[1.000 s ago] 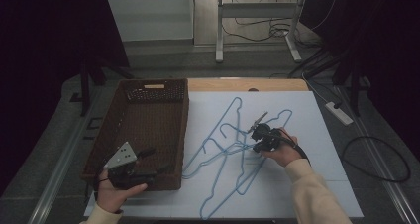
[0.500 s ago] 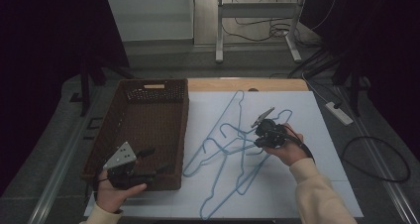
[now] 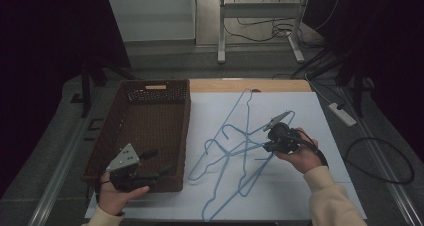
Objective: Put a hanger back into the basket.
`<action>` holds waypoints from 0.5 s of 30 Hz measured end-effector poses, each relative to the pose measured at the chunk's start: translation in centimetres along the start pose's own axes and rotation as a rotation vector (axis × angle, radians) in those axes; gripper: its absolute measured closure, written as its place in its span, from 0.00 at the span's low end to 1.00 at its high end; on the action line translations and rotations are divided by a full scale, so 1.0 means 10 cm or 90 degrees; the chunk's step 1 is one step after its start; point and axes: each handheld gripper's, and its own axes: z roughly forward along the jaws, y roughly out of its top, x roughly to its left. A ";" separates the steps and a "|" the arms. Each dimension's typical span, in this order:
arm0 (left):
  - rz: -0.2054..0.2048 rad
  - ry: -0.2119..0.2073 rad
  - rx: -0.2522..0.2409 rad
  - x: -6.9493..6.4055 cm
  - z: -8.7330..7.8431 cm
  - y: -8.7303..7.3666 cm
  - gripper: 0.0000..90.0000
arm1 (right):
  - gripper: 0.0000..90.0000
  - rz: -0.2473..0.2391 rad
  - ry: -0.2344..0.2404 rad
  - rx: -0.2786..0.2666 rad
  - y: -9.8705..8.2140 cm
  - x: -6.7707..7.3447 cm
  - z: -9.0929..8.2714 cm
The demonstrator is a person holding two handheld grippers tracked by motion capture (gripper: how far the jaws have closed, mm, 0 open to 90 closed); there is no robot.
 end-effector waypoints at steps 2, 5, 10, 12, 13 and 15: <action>0.000 -0.003 0.000 -0.01 0.00 0.01 0.32 | 0.94 0.002 -0.002 -0.001 -0.03 0.00 -0.02; 0.007 -0.008 -0.001 -0.06 0.02 0.06 0.32 | 0.94 0.005 -0.004 -0.002 -0.05 -0.01 -0.04; 0.016 -0.028 0.007 -0.19 0.10 0.17 0.32 | 0.94 0.008 -0.004 0.004 -0.05 0.00 -0.05; 0.021 -0.039 0.011 -0.24 0.15 0.21 0.32 | 0.94 0.011 -0.003 0.008 -0.05 0.00 -0.05; 0.025 -0.040 0.013 -0.26 0.17 0.23 0.32 | 0.94 0.013 -0.002 0.010 -0.05 0.01 -0.05; 0.031 -0.046 0.021 -0.31 0.24 0.29 0.32 | 0.94 0.011 -0.003 0.013 -0.06 0.01 -0.04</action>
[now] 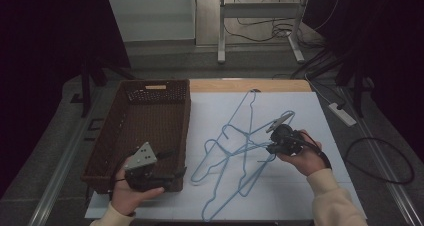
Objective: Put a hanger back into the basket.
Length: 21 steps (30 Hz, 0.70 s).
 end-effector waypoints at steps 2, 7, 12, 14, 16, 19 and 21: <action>0.005 -0.005 0.005 -0.04 0.07 0.05 0.32 | 0.94 0.002 0.001 0.003 -0.01 0.00 0.01; 0.019 -0.012 0.023 -0.14 0.23 0.16 0.32 | 0.94 0.004 0.004 0.001 -0.05 0.00 0.01; 0.028 -0.025 0.039 -0.22 0.39 0.22 0.32 | 0.94 0.011 0.013 -0.005 -0.10 0.00 0.02; 0.030 -0.030 0.043 -0.24 0.44 0.24 0.32 | 0.94 0.011 0.015 -0.005 -0.12 0.00 0.02; 0.031 -0.032 0.044 -0.25 0.47 0.25 0.32 | 0.94 0.013 0.017 -0.004 -0.13 0.01 0.02; 0.032 -0.039 0.051 -0.29 0.56 0.28 0.32 | 0.94 0.014 0.021 -0.004 -0.16 0.01 0.03; 0.032 -0.042 0.057 -0.31 0.60 0.29 0.32 | 0.94 0.014 0.021 -0.004 -0.17 0.00 0.03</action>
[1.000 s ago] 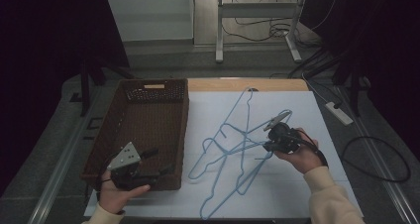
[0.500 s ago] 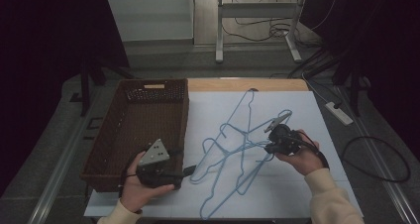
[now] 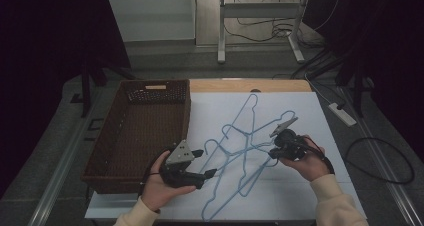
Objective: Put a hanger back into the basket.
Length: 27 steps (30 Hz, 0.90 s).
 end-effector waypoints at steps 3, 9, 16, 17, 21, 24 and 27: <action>-0.006 -0.001 0.012 -0.04 0.09 0.02 0.32 | 0.94 0.000 0.001 -0.002 -0.01 0.00 -0.01; -0.001 -0.010 0.027 -0.11 0.27 0.07 0.32 | 0.94 -0.003 0.001 -0.001 0.00 0.02 -0.03; 0.013 -0.013 0.050 -0.17 0.50 0.11 0.32 | 0.94 -0.004 0.005 0.002 0.00 0.03 -0.04; 0.015 -0.016 0.054 -0.18 0.54 0.12 0.32 | 0.94 -0.006 0.005 0.002 -0.01 0.03 -0.05; 0.016 -0.015 0.066 -0.19 0.67 0.12 0.33 | 0.94 -0.007 0.010 0.001 -0.03 0.04 -0.04; 0.017 -0.016 0.079 -0.20 0.77 0.12 0.33 | 0.94 -0.009 0.011 0.003 -0.04 0.05 -0.05; 0.021 -0.013 0.096 -0.20 0.86 0.13 0.33 | 0.94 -0.006 0.010 0.002 -0.05 0.04 -0.06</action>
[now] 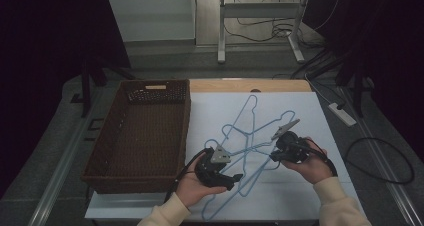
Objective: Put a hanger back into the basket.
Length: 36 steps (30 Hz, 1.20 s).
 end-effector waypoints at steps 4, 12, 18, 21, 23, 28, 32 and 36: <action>-0.005 0.004 0.009 0.01 0.09 0.02 0.34 | 0.94 0.000 0.002 0.000 -0.01 0.01 -0.01; -0.005 0.024 0.041 0.09 0.31 0.06 0.39 | 0.94 -0.004 0.003 0.000 0.00 0.02 0.00; -0.005 0.034 0.061 0.18 0.42 0.05 0.49 | 0.94 -0.006 0.004 -0.002 0.01 0.03 -0.02; -0.003 0.032 0.068 0.19 0.44 0.04 0.58 | 0.94 -0.007 0.006 -0.004 0.01 0.04 -0.03; -0.004 0.032 0.071 0.19 0.45 0.04 0.60 | 0.94 -0.006 0.007 -0.005 0.01 0.04 -0.03; -0.011 0.035 0.094 0.21 0.49 0.04 0.78 | 0.94 -0.007 0.011 -0.007 0.02 0.05 -0.04; -0.025 0.029 0.099 0.23 0.49 0.04 0.95 | 0.94 -0.006 0.014 -0.010 0.02 0.05 -0.04; -0.030 0.018 0.111 0.24 0.49 0.03 0.95 | 0.93 -0.002 0.032 -0.018 0.01 0.04 -0.05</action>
